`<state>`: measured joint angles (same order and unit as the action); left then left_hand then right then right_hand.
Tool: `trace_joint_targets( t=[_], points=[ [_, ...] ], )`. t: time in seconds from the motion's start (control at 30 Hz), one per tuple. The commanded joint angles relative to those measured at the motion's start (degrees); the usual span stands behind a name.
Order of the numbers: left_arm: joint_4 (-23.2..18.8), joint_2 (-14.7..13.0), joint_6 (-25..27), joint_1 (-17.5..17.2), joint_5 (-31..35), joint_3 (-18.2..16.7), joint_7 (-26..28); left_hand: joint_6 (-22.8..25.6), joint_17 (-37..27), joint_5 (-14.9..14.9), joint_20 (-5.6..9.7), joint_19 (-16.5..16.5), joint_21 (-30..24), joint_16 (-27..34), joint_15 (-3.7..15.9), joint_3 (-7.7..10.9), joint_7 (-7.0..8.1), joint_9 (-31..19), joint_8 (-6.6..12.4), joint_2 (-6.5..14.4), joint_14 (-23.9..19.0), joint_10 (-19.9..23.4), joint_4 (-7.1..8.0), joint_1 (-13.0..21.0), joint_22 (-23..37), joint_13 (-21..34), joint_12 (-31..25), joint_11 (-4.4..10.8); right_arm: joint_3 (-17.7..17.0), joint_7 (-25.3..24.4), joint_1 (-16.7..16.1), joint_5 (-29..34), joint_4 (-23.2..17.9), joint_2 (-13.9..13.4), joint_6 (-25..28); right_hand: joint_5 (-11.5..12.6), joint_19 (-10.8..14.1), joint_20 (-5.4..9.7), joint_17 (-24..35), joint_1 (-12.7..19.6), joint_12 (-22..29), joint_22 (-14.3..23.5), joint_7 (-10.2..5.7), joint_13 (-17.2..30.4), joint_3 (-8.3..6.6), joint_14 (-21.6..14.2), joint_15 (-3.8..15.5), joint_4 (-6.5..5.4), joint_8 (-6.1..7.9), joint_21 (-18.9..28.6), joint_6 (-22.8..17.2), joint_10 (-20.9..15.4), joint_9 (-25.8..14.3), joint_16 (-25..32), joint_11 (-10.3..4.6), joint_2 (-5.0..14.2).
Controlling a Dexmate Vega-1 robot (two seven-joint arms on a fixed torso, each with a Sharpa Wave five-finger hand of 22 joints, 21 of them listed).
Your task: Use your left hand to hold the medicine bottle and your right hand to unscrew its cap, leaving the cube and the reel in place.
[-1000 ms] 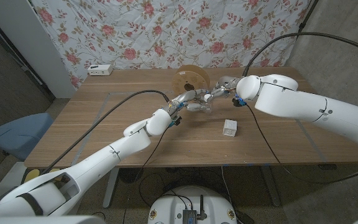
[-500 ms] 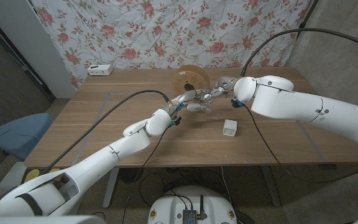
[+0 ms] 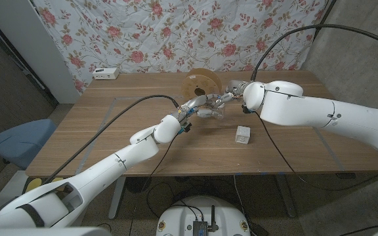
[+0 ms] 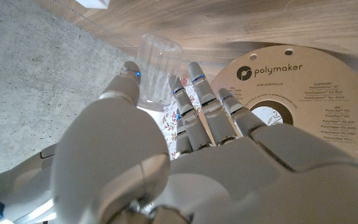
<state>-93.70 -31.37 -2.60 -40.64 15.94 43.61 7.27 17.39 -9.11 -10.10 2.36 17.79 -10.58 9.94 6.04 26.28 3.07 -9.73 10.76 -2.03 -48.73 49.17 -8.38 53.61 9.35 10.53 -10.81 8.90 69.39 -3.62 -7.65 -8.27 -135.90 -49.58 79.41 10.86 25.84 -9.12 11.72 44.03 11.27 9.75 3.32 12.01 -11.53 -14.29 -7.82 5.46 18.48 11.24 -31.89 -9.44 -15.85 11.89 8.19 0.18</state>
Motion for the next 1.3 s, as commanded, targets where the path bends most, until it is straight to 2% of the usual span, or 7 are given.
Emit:
trace_joint_targets(
  t=[0.03, 0.53, 1.0, 1.27, 1.3],
  points=[
    [0.2, 0.1, 0.0, 0.0, 0.0, -0.1, 0.0, 0.2, -0.1, -0.1, 5.35, 0.1, 0.0, 0.0, 5.59, 0.38, 0.33, -0.3, -0.13, 0.4, -0.4, 0.4, -0.01, 0.1, 0.2, 0.2, -0.3, 0.03, 2.8, -4.9, 2.5, -4.2, 1.0, 0.5, 0.6, 0.5, 0.6, 0.10, 0.0, 0.7, 0.7, 0.3, -0.29, 0.1, -0.13, -0.8, 0.03, 0.70, 0.71, 0.3, -1.4, -1.1, -0.3, 0.4, -0.26, 0.51],
    [0.5, 0.2, 0.1, 0.2, -0.1, 0.0, -0.1, 0.3, -0.1, -0.1, 5.38, 0.1, 0.0, -0.1, 5.66, 0.34, 0.34, -0.3, -0.11, 0.3, -0.3, 0.5, -0.10, 0.2, 0.2, 0.2, -0.3, 0.03, 3.6, -9.3, 3.6, -8.4, 2.4, 0.9, 0.6, 0.9, 1.4, 0.83, 0.0, 2.0, 0.9, 0.3, -1.54, 0.1, -0.73, -1.9, 0.91, 1.69, 2.41, 0.5, -4.6, -2.5, -0.8, 0.8, -0.63, 1.19],
    [1.0, 0.4, 0.0, 0.5, -0.3, 0.1, -0.1, 0.2, -0.1, -0.1, 5.31, 0.1, 0.0, 0.0, 5.63, 0.38, 0.33, -0.3, -0.14, 0.4, -0.4, 0.4, 0.01, 0.1, 0.2, 0.2, -0.3, -0.10, 2.9, -7.2, 2.5, -5.3, 3.1, 1.2, -0.1, 1.1, 1.9, 1.25, 0.1, 3.2, 1.0, 0.3, -2.87, 0.1, -1.21, -2.5, 1.65, 2.48, 4.77, 0.5, -8.8, -3.7, -1.5, 1.1, -1.04, 1.75],
    [1.4, 0.5, -0.3, 0.8, -0.4, 0.2, -0.2, 0.2, -0.1, -0.1, 5.36, 0.1, 0.0, 0.0, 5.60, 0.38, 0.37, -0.3, -0.14, 0.4, -0.4, 0.4, -0.03, 0.1, 0.2, 0.2, -0.3, -0.05, 3.1, -5.9, 2.1, -3.0, 3.1, 1.2, -0.7, 1.2, 2.2, 1.69, 0.2, 3.9, 1.1, 0.3, -3.42, 0.1, -1.55, -2.9, 2.33, 2.79, 5.59, 0.6, -9.8, -4.4, -1.9, 1.3, -1.71, 2.21],
    [1.5, 0.6, -0.3, 0.8, -0.4, 0.2, -0.2, 0.3, -0.1, -0.1, 5.36, 0.1, 0.0, 0.0, 5.63, 0.39, 0.38, -0.3, -0.13, 0.4, -0.4, 0.4, -0.04, 0.2, 0.2, 0.2, -0.3, -0.03, 3.0, -5.8, 2.0, -2.8, 3.1, 1.2, -0.8, 1.2, 2.3, 1.84, 0.3, 4.1, 1.1, 0.3, -3.96, 0.1, -1.63, -3.0, 2.33, 2.89, 5.76, 0.6, -10.0, -4.4, -1.9, 1.3, -1.74, 2.30]
  ],
)
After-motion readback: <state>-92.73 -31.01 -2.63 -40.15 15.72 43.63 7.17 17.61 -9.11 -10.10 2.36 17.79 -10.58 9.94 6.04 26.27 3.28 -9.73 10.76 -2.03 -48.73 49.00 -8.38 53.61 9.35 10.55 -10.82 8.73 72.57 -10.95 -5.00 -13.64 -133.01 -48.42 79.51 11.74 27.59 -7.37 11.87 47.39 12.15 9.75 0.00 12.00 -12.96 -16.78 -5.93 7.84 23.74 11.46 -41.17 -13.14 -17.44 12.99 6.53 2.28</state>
